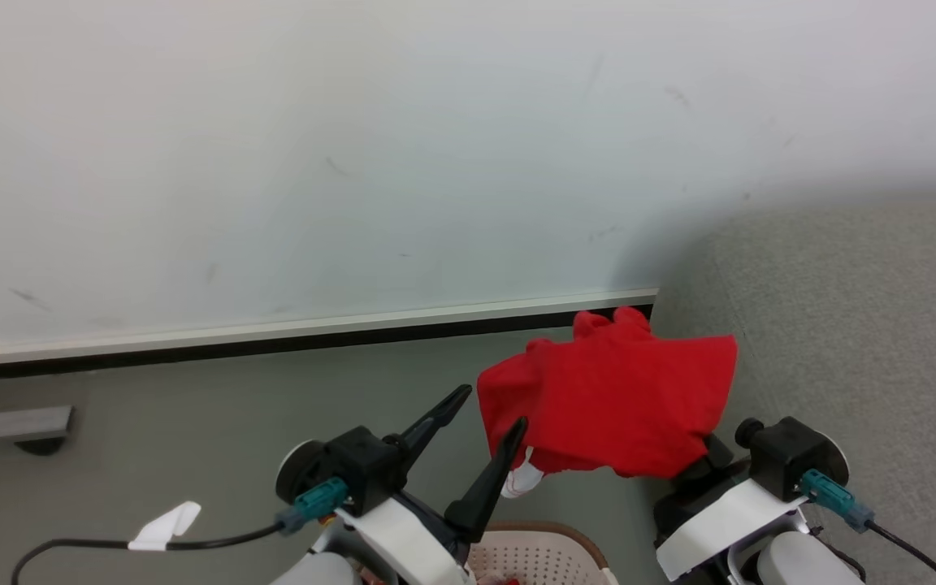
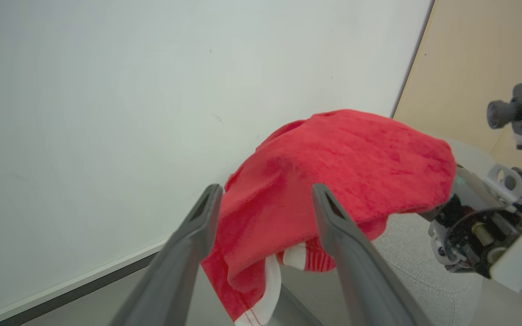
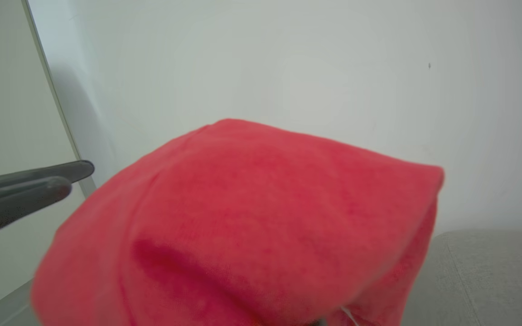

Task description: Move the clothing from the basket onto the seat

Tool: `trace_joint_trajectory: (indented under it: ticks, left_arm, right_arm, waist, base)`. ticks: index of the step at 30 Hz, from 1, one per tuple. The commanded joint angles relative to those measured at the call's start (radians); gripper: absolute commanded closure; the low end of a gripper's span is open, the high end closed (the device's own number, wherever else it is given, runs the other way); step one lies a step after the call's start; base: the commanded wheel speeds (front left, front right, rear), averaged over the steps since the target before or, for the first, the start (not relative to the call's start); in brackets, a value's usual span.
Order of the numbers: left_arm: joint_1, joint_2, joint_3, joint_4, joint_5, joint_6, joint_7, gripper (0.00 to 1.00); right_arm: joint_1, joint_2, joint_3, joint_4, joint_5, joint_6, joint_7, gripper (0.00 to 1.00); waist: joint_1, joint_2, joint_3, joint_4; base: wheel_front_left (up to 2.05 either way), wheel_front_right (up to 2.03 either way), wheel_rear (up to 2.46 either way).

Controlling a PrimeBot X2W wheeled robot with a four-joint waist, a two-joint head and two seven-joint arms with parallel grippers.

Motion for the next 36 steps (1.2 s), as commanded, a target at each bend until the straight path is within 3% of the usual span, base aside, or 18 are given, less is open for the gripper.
trace_joint_trajectory:
  ticks: [1,8,22,36]
  left_arm:
    - [0.013,0.002,0.002,-0.001,0.017,0.000,-0.003,0.00]
    - [0.018,0.001,0.026,-0.008,0.054,0.001,-0.008,0.00]
    - [0.023,-0.015,0.072,0.001,0.142,-0.042,-0.008,0.00]
    - [0.023,-0.047,0.100,0.037,0.201,-0.090,-0.008,0.00]
  right_arm:
    - [0.004,-0.007,-0.008,-0.005,-0.010,-0.002,0.000,1.00]
    - [0.004,-0.029,-0.070,-0.039,-0.028,-0.002,0.000,1.00]
    - [0.016,-0.026,-0.186,-0.109,-0.062,-0.002,0.000,1.00]
    - [0.023,-0.013,-0.233,-0.149,-0.066,-0.002,0.000,1.00]
  waist:
    - [0.0000,0.0000,0.008,-0.026]
    - [0.0000,0.0000,0.030,-0.125]
    - [0.0000,0.0000,0.087,-0.292]
    - [0.0000,0.0000,0.127,-0.381]
  base:
    - [0.00,0.00,0.00]
    - [0.00,0.00,0.00]
    - [0.00,0.00,0.00]
    - [0.00,0.00,0.00]
